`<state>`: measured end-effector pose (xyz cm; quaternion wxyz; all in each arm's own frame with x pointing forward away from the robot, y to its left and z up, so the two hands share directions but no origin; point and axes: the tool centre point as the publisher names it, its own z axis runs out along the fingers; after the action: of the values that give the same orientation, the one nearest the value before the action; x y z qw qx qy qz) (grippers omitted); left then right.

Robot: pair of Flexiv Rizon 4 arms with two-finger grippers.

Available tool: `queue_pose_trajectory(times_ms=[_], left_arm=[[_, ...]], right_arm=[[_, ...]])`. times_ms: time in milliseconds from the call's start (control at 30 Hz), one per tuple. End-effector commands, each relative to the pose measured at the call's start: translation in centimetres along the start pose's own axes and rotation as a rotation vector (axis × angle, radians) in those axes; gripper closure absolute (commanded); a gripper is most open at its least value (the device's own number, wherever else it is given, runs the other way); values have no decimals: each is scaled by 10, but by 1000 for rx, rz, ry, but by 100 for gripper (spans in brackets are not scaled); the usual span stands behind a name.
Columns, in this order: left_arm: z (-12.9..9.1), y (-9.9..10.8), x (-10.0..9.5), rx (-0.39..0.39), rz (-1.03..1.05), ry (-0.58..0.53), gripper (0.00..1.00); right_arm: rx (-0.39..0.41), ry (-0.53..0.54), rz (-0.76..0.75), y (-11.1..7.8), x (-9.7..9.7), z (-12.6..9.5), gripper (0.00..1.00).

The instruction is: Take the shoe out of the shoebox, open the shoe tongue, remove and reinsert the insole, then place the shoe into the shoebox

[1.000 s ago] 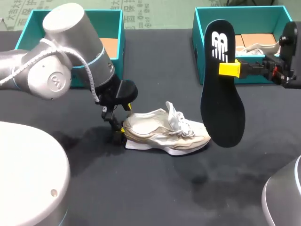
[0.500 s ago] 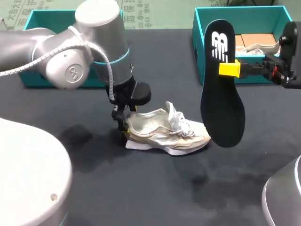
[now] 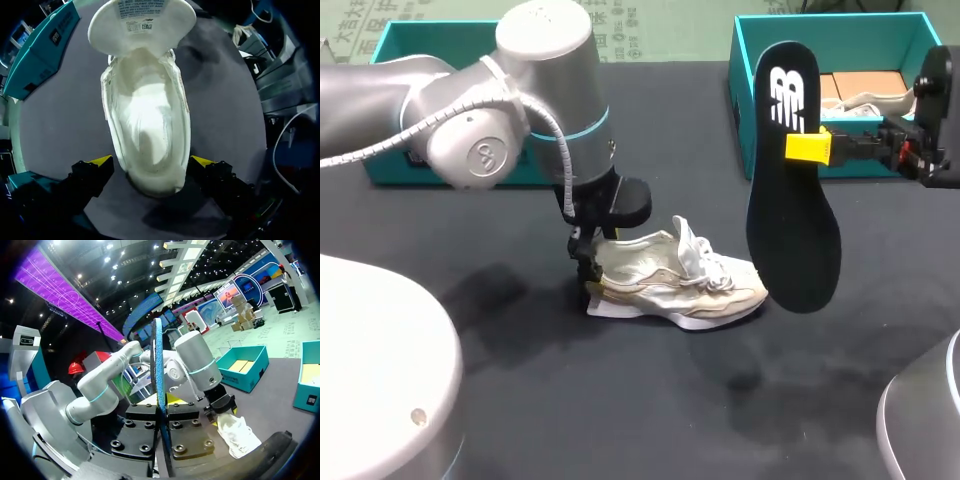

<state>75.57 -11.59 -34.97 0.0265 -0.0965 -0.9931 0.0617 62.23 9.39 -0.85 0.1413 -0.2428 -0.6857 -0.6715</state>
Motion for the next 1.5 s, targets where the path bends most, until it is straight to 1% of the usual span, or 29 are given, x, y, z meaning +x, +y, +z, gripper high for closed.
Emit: queue_pose_trajectory(times_ms=[33, 67, 200, 367, 467, 800, 1000, 1067, 1100, 1133, 1200, 1233, 1333, 1467, 1500], left_arm=[[-14, -11, -10, -3, -1, 25, 0], [-17, -13, -13, 3, -1, 35, 0], [-23, -27, -23, -17, -25, 16, 0], [-18, -43, -33, -37, -27, -2, 0], [-17, -51, -39, -13, -43, 2, 0], [-17, -52, -41, -12, -45, 5, 0], [-1, -62, -46, 27, -38, -22, 0], [5, -63, -49, 20, -41, -38, 0], [7, -64, -50, 23, -40, -36, 7], [9, -64, -52, 22, -40, -35, 9], [14, -64, -55, 21, -44, -37, 20], [15, -65, -56, 23, -43, -34, 21], [20, -67, -58, 24, -41, -27, 29], [28, -70, -58, 13, -24, -2, 33], [29, -70, -57, 14, -25, 3, 37]], right_arm=[[-11, -21, 1, -8, 9, -5, 100], [-11, -21, 1, -8, 9, -5, 100], [-11, -21, 1, -8, 9, -5, 100], [-11, -21, 1, -8, 9, -5, 100], [-11, -21, 1, -8, 9, -5, 100], [-11, -21, 1, -8, 9, -5, 100], [-11, -21, 1, -8, 9, -5, 100], [-11, -21, 1, -8, 9, -5, 100], [-11, -21, 1, -8, 9, -5, 100], [-11, -21, 1, -8, 9, -5, 100], [-11, -21, 1, -8, 9, -5, 100], [-11, -21, 1, -8, 9, -5, 100], [-11, -21, 1, -8, 9, -5, 100], [-11, -21, 1, -8, 9, -5, 100], [-11, -21, 1, -8, 9, -5, 100]])
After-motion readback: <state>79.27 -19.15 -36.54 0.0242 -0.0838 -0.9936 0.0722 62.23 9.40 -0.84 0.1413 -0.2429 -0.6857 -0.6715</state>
